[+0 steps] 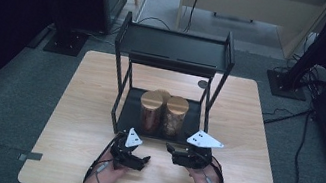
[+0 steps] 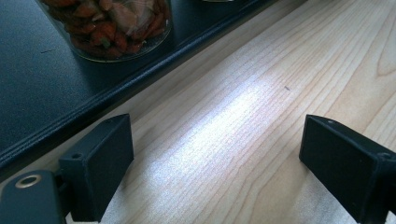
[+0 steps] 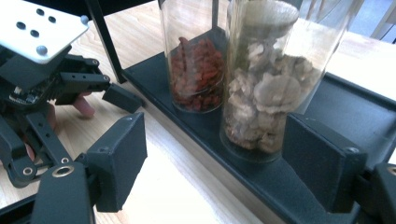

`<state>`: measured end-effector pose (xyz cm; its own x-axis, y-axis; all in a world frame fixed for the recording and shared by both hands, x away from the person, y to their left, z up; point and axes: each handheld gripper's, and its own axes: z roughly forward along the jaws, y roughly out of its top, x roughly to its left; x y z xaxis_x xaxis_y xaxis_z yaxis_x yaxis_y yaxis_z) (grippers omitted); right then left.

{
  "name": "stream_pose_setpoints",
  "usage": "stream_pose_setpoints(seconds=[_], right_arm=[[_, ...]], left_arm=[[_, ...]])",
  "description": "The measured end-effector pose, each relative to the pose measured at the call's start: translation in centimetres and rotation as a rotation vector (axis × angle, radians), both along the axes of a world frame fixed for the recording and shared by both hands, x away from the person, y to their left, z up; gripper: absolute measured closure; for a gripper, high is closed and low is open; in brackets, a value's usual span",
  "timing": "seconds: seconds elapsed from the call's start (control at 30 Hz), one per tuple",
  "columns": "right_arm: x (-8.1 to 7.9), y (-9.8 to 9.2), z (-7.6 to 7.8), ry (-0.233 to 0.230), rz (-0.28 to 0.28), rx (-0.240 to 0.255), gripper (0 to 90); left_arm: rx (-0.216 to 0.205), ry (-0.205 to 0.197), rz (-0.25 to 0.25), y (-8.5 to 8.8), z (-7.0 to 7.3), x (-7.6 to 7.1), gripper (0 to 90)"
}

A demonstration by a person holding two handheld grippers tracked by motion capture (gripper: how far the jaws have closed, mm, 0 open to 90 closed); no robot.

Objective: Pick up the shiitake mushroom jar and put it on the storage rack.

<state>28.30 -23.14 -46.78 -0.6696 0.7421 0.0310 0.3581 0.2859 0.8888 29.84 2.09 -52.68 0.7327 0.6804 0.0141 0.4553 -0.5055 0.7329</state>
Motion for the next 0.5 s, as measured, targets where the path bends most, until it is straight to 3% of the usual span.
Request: stream_pose_setpoints(seconds=[0.5], right_arm=[[-0.3, -0.6, -1.1, 0.009, 0.019, 0.009, 22.2]], left_arm=[[0.001, 0.0, -0.001, 0.0, 0.0, 0.0, 10.2]])
